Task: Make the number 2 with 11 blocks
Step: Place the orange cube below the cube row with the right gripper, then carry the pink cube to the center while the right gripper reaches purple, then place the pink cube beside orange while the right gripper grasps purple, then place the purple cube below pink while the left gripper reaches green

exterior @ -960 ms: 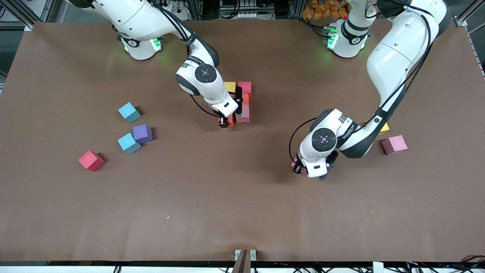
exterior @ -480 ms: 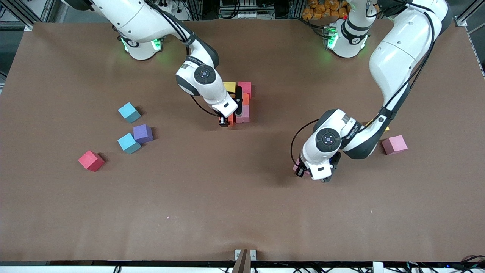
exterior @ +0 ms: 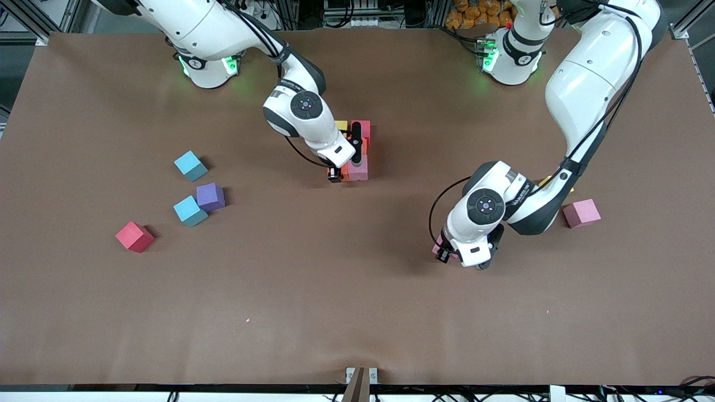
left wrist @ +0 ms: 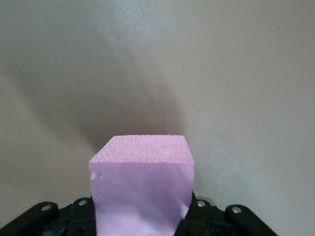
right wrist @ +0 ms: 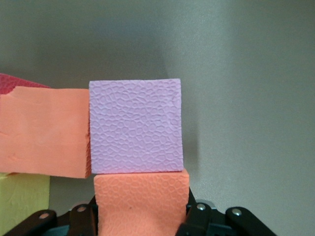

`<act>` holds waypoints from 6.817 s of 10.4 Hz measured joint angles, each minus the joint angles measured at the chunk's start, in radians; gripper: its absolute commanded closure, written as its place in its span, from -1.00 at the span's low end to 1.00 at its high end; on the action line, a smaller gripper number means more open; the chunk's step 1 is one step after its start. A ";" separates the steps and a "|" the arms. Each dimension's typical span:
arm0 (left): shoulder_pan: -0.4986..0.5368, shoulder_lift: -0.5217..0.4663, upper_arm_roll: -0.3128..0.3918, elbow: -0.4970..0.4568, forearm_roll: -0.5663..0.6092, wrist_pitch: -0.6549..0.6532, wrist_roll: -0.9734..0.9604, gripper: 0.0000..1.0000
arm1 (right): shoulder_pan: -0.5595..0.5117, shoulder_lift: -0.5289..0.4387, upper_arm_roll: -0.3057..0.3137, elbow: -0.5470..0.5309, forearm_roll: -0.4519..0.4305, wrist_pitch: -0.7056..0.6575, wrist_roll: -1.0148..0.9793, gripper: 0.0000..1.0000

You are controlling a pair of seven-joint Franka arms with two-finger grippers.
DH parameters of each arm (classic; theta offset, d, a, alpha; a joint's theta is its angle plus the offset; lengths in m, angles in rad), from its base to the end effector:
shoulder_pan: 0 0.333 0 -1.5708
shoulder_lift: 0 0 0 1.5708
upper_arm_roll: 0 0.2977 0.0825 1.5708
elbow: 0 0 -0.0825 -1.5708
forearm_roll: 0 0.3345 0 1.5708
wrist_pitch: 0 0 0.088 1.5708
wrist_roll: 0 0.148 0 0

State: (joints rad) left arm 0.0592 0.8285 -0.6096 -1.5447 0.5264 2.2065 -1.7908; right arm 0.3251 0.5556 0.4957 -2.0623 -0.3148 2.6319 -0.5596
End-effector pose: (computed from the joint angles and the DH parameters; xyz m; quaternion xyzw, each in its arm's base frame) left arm 0.5955 -0.2668 0.1981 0.8582 0.5133 -0.0068 0.0070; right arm 0.3838 0.4169 0.1837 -0.7044 -0.7066 -0.0465 0.0491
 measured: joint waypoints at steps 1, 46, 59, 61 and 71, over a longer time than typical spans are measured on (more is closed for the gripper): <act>0.000 0.000 0.000 0.000 0.000 0.000 -0.001 0.37 | 0.000 0.000 0.000 0.000 0.000 0.000 0.000 -0.16; -0.795 0.154 0.174 0.285 -0.034 0.146 -0.960 0.35 | -0.833 -0.309 0.139 -0.340 0.034 -0.031 -0.767 -1.00; -0.811 0.175 0.175 0.274 -0.064 0.116 -0.953 0.34 | -0.835 -0.255 0.118 -0.379 0.015 0.045 -0.797 -1.00; -0.811 0.174 0.175 0.277 -0.070 0.101 -0.953 0.34 | -0.835 -0.240 0.092 -0.380 -0.001 0.066 -0.803 -1.00; -0.801 0.136 0.182 0.291 -0.099 -0.025 -0.948 -1.00 | -0.829 -0.242 0.078 -0.370 -0.006 0.096 -0.806 0.67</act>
State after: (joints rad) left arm -0.7413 0.9643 -0.4274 -1.2538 0.4275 2.1811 -2.7392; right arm -0.5036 0.3133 0.5739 -2.4325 -0.3205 2.7275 -1.3653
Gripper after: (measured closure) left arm 0.000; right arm 0.392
